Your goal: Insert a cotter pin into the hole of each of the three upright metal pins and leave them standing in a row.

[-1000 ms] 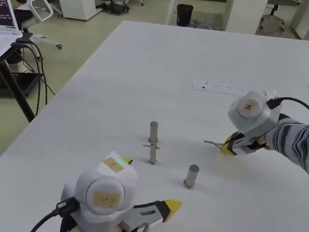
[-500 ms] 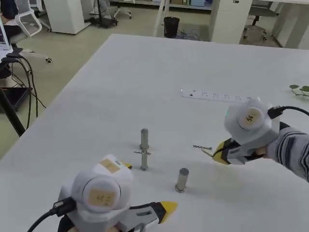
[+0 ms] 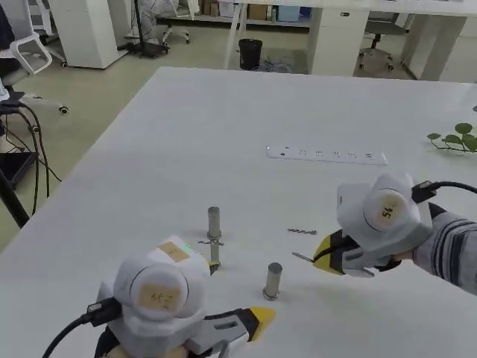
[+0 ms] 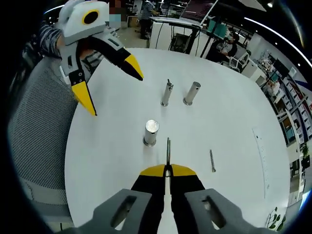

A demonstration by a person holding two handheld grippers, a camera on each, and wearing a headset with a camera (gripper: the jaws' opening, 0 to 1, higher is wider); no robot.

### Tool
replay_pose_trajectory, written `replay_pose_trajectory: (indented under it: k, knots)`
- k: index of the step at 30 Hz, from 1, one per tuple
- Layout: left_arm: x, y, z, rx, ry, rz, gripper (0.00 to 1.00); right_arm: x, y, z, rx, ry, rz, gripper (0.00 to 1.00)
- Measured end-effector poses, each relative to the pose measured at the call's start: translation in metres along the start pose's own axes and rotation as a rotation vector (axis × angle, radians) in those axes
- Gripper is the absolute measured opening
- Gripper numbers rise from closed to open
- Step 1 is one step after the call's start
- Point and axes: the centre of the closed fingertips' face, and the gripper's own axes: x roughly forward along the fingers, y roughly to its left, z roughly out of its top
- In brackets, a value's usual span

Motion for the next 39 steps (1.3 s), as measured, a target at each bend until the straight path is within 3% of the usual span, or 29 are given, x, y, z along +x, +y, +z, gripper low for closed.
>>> replay_pose_trajectory:
  k: [9, 19, 28, 39]
  knots:
    - [-0.001, -0.012, 0.006, -0.059, -0.021, -0.053, 0.43, -0.002, 0.030, 0.015, -0.129, -0.038, 0.035, 0.00]
    - [-0.003, -0.021, 0.004, -0.149, -0.017, -0.096, 0.28, -0.004, 0.054, 0.041, -0.242, -0.108, 0.043, 0.00]
    - [-0.004, -0.026, 0.005, -0.256, -0.042, -0.138, 0.15, -0.004, 0.065, 0.052, -0.344, -0.121, 0.044, 0.00]
    - [-0.006, -0.028, 0.002, -0.303, -0.047, -0.150, 0.02, -0.005, 0.071, 0.064, -0.362, -0.154, 0.058, 0.00]
